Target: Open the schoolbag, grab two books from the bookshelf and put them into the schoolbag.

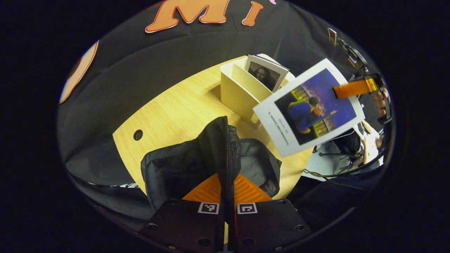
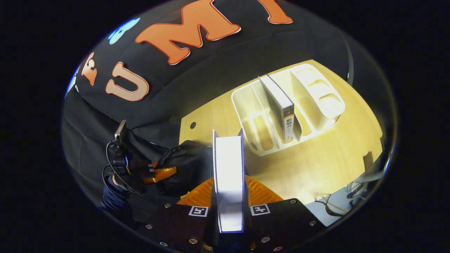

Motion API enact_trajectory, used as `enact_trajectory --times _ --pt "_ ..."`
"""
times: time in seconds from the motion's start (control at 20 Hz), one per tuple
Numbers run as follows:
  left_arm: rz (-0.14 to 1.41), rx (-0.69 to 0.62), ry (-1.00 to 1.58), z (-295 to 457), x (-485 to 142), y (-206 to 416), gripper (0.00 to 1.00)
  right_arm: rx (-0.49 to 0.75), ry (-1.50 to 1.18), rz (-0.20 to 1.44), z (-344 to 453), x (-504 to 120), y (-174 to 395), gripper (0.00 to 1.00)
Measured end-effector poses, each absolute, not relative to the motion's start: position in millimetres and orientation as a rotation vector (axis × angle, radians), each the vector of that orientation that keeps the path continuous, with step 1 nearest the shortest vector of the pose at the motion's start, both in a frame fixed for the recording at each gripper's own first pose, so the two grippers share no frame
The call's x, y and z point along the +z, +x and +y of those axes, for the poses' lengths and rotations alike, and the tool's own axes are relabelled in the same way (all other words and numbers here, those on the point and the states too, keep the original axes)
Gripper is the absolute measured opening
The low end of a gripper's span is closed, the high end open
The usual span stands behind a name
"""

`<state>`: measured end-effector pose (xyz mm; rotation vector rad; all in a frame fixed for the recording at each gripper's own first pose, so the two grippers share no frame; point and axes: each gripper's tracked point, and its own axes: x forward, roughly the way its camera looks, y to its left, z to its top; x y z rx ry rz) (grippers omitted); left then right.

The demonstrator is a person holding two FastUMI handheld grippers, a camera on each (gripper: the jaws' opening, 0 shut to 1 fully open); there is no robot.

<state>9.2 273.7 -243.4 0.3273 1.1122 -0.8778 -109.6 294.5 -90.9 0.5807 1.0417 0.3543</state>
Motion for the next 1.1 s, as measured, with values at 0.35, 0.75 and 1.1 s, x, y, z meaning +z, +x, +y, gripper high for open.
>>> enact_trajectory --times 0.35,0.75,1.1 --pt "1.092 -0.877 0.305 264.0 -227.2 -2.7 0.05 0.452 0.799 1.073 363.3 -135.8 -124.8 0.28" --pt "1.097 -0.864 0.248 245.7 -223.8 -10.0 0.05 0.445 0.952 1.076 416.6 -186.7 -105.5 0.27" --pt "1.096 -0.869 0.177 232.3 -220.1 -17.4 0.05 0.471 1.022 1.052 474.1 -220.1 -91.5 0.26"
